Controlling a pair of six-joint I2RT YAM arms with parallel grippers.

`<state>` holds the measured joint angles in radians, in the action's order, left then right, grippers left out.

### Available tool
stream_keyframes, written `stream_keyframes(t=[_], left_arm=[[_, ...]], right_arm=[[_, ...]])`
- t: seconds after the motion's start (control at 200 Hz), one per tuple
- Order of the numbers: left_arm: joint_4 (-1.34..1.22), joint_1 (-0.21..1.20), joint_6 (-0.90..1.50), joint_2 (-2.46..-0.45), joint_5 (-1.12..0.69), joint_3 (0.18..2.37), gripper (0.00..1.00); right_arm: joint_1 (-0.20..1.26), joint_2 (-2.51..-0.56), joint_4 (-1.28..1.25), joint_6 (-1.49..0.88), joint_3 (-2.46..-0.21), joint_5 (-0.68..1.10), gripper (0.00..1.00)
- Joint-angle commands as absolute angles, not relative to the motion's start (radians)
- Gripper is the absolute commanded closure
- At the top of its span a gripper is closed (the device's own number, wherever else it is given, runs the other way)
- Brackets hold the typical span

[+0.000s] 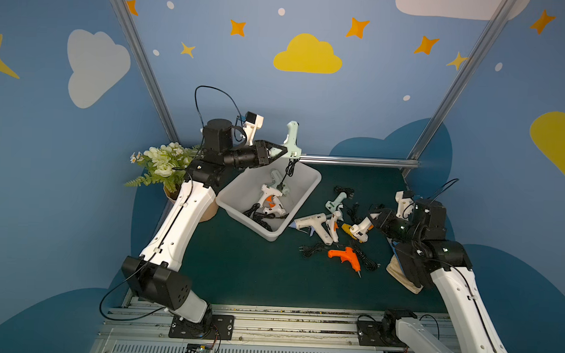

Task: Put the hot melt glue gun into the storage box
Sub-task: Pick up the hot melt adhesive gun from the center of the board, then place the hot melt adhesive gun in the storage box.

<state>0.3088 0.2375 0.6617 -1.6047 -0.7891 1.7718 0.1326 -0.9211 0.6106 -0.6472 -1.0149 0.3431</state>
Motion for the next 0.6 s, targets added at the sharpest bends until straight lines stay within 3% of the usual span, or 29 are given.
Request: stream_keyframes(t=[0.0, 0.25, 0.596], left_arm=[[0.328, 0.239, 0.616, -1.686, -0.851, 1.866, 0.97], [0.527, 0.245, 0.483, -1.868, -0.801, 1.972, 0.97], [0.573, 0.245, 0.438, -1.845, -0.586, 1.631, 0.97]], right_arm=[[0.154, -0.907, 0.608, -0.647, -1.031, 0.321, 1.00], [0.189, -0.911, 0.607, -0.653, -1.031, 0.298, 1.00], [0.213, -0.894, 0.618, -0.670, -1.040, 0.269, 1.00]])
